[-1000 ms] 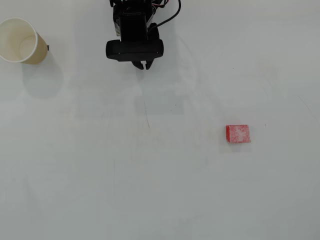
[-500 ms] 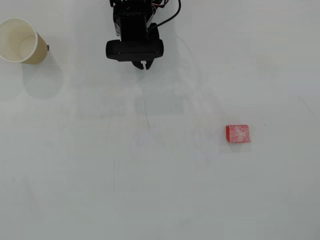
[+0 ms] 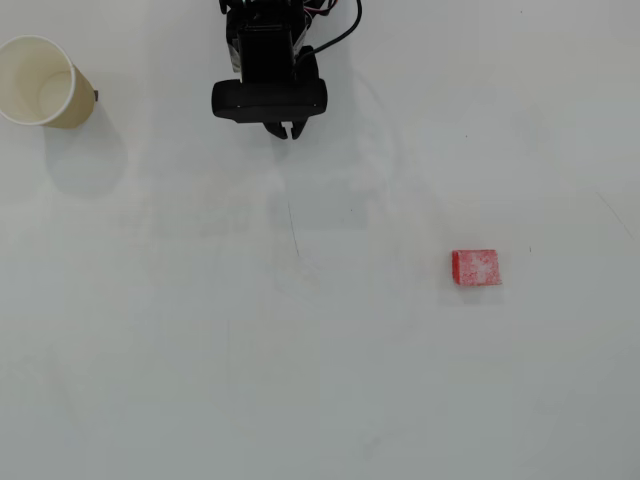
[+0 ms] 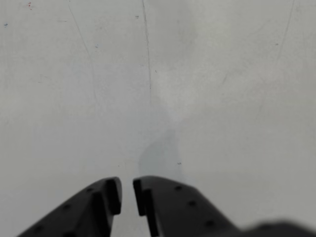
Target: Pick up the cube and drop it in the cup.
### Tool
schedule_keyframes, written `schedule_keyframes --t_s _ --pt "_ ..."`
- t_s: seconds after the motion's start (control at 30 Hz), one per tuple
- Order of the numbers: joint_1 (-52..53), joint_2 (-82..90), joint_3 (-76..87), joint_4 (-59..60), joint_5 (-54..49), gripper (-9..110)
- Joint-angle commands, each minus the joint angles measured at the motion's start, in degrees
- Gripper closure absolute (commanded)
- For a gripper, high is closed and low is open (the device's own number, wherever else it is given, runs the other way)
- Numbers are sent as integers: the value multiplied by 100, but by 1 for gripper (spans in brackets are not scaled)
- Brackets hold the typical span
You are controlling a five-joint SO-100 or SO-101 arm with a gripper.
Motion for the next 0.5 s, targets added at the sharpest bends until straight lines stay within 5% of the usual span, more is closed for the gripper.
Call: schedule_keyframes --t_s 0.0,0.27,0.47 --pt "-62 141 193 44 18 101" --pt "-167 149 193 -70 0 101" --pt "-114 158 193 -1477 18 101"
